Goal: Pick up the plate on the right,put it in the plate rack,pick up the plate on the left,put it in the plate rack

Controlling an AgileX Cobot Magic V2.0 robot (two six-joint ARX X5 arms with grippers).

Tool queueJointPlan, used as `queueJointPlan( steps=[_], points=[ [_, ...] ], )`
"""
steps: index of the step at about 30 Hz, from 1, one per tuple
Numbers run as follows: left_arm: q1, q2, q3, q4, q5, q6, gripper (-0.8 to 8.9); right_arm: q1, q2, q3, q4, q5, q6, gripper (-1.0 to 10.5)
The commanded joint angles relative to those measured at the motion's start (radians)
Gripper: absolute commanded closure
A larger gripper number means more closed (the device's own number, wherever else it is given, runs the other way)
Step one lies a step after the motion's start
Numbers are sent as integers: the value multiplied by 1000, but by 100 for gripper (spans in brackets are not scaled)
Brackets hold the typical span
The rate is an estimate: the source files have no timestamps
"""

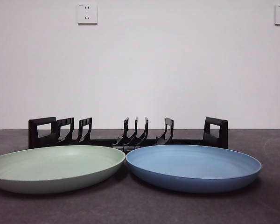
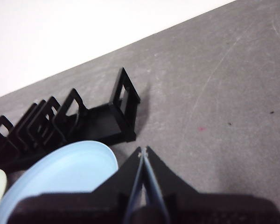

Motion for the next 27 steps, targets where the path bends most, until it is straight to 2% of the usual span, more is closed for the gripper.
queueJointPlan(
  steps=[1,9,13,17,19,22,24,25,27],
  points=[
    [3,8,48,-2,6,-31,820,0,42,43,12,0,17,957],
    [3,167,193,-13,6,-24,820,0,330,216,10,-14,6,957],
    [3,291,262,-29,21,-24,820,0,504,323,6,-99,-13,956],
    [3,425,335,-71,77,-22,819,0,665,424,-20,-178,-21,956],
    [3,495,375,-101,127,-14,819,0,746,476,-52,-209,-47,956],
    [3,597,434,-150,209,19,818,0,857,555,-134,-211,-94,955],
    [0,687,485,-182,260,40,813,1,966,631,-230,-219,-163,947],
    [-1,722,505,-190,276,53,791,0,1015,660,-267,-249,-198,946],
    [-14,767,534,-190,277,53,592,0,1098,692,-288,-312,-234,922]
  ],
)
